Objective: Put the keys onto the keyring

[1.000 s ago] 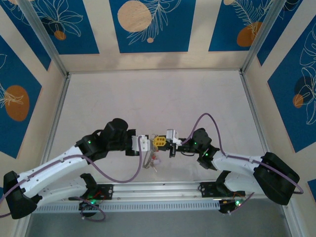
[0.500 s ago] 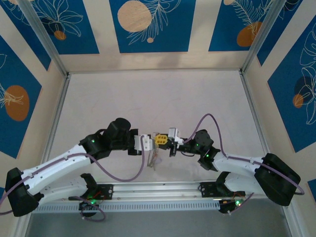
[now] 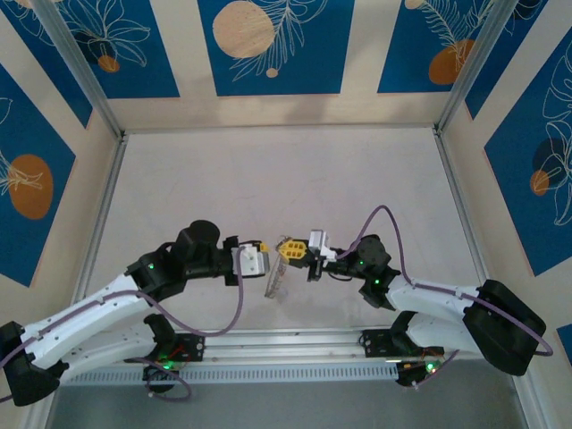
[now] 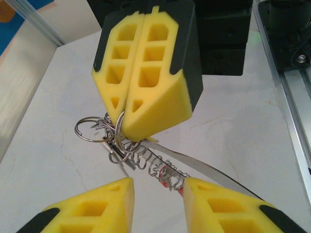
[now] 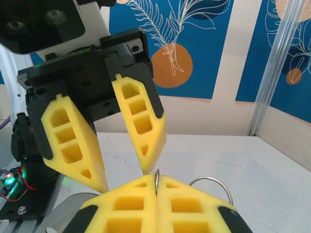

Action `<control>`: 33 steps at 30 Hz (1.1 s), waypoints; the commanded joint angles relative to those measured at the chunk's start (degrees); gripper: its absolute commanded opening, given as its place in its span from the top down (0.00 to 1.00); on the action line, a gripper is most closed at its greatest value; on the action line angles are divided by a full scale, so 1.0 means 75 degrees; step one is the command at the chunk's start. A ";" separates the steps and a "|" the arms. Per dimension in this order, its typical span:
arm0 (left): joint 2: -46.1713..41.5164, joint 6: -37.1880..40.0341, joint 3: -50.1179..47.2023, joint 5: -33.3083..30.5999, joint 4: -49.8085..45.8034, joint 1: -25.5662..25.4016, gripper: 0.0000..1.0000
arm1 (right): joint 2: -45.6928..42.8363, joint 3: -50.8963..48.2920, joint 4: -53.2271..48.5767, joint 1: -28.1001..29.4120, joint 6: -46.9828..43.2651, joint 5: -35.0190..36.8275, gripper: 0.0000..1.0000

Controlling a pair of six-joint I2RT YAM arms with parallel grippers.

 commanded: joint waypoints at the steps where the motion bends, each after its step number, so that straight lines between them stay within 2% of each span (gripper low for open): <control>1: 0.0219 -0.0341 0.0255 0.0299 -0.0119 0.0077 0.67 | -0.0070 0.0162 0.0433 -0.0046 -0.0104 -0.0377 1.00; 8: 0.0564 -0.0490 0.0428 0.0501 -0.0057 0.0145 0.66 | -0.0045 0.0192 0.0331 -0.0064 -0.0124 -0.0763 1.00; 15: 0.0229 -0.0432 0.0349 0.0146 0.0111 0.0201 0.65 | -0.0066 0.0169 0.0154 -0.0070 -0.0143 -0.0934 1.00; 22: 0.0122 -0.0419 0.0194 0.0671 0.0339 0.0205 0.64 | 0.0017 0.0202 0.0126 -0.0076 -0.0112 -0.1073 1.00; 30: 0.0451 -0.0225 0.0434 0.0867 0.0060 0.0211 0.67 | 0.0044 0.0210 0.0124 -0.0072 -0.0085 -0.1162 1.00; 33: 0.0606 -0.0238 0.0533 0.1008 -0.0017 0.0211 0.72 | 0.0092 0.0236 0.0120 -0.0083 -0.0119 -0.1224 1.00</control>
